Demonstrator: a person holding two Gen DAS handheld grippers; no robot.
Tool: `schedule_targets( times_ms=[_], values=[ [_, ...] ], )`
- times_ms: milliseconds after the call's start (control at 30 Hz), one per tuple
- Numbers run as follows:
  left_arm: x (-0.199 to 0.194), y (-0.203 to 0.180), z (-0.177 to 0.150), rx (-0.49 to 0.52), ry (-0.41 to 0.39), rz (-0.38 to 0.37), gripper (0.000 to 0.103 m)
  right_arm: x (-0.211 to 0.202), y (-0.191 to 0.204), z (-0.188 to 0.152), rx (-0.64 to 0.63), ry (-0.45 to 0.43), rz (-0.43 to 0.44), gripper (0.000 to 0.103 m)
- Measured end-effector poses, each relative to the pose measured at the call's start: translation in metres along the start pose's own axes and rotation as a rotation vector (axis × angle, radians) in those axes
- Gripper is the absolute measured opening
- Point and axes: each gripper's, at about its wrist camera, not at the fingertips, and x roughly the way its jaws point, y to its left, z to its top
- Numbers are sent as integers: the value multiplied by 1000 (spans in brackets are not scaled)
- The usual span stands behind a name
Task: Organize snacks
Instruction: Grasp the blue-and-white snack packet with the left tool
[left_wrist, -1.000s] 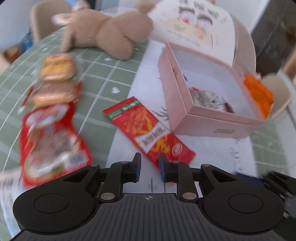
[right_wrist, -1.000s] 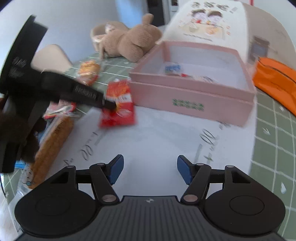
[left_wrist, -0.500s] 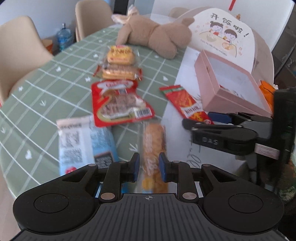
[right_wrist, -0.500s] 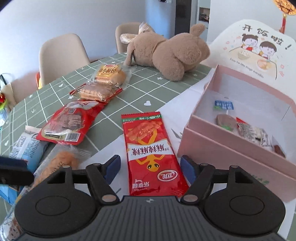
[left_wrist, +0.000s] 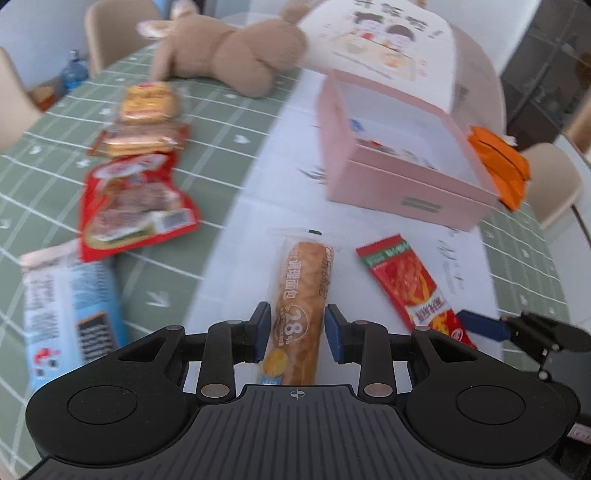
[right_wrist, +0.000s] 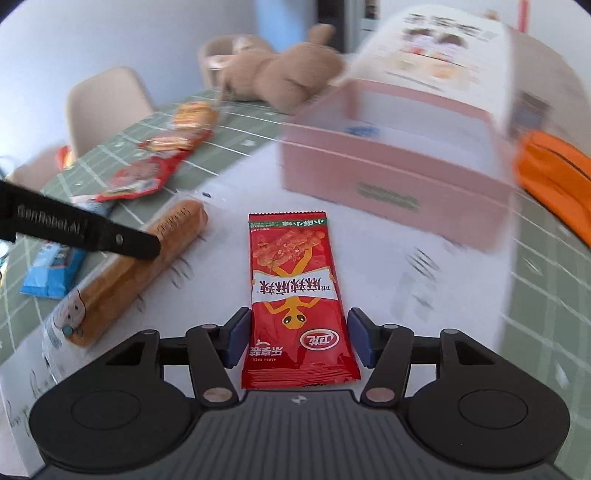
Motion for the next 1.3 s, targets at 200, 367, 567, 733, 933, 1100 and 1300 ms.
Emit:
schedule_targets(
  times_ms=[200,367,567,733,933,1100,1300],
  values=[
    [-11,1,-7,-13,-12,-52,35,-11,-2,-23,-27,-32,-42,72],
    [-46,39,-9,-88,-179,201,35,-1,-3,-23,24,-64,-80,94],
    [-37,77,-14,-124,-117,398,35,4,-1,-28,38,-111,-100,103],
    [-24,67,-19,-51,-90,351,46,4,0,-28,37,-115,-97,103],
    [-13,52,-18,73,-41,323,79,3,0,-29,37,-116,-97,103],
    [-21,78,-15,-27,-80,403,75,3,0,-29,37,-116,-96,103],
    [-25,118,-11,-155,-86,426,84,3,0,-28,37,-116,-96,103]
  ],
)
